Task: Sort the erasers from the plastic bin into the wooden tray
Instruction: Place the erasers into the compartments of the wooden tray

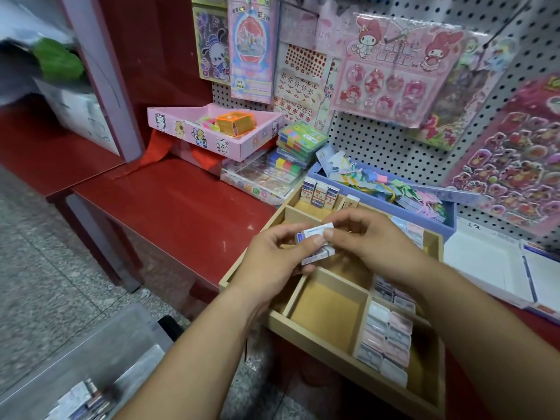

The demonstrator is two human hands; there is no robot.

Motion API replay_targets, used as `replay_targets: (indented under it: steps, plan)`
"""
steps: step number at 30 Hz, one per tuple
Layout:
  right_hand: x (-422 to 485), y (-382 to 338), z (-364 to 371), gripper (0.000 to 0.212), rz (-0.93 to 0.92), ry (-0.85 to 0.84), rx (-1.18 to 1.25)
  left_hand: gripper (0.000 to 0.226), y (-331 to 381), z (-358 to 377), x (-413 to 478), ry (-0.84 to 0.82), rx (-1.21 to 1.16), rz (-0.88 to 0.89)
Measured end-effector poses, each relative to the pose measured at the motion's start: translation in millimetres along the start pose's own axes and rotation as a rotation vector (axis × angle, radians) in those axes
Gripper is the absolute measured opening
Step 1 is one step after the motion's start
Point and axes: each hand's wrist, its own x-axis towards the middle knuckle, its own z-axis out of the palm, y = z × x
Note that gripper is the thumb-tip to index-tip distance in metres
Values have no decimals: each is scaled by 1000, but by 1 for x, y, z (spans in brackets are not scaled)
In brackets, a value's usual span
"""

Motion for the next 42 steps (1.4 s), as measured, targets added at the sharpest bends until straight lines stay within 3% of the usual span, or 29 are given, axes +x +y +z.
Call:
replay_targets:
  steps: [3,6,9,22,29,33,35,36,38,40,42]
  plan:
    - [-1,2,2,6,22,52,104,24,1,-1,0,11,33,17]
    - [2,3,-4,7,34,218,175,27,3,-5,2,84,53,10]
    - [8,9,-14,11,72,348,51,29,6,-12,4,155,68,22]
    - [86,8,56,13,-88,269,-701,25,24,-49,2,322,44,72]
    - [100,10,65,18,-113,286,-838,23,27,-55,1,276,4,48]
    - [97,12,62,23,-92,278,-729,21,25,-50,2,254,-21,25]
    - [93,9,57,14,-102,311,-644,20,24,-48,2,250,-36,18]
    - [90,7,55,8,-109,342,-571,19,25,-47,1,245,-40,17]
    - [77,-1,53,19,-110,358,-344,19,25,-45,0,220,-54,16]
    - [61,-11,53,30,-73,252,-152,18,26,-43,0,192,-70,19]
    - [44,-17,55,20,-30,106,-77,19,26,-40,0,183,-81,20]
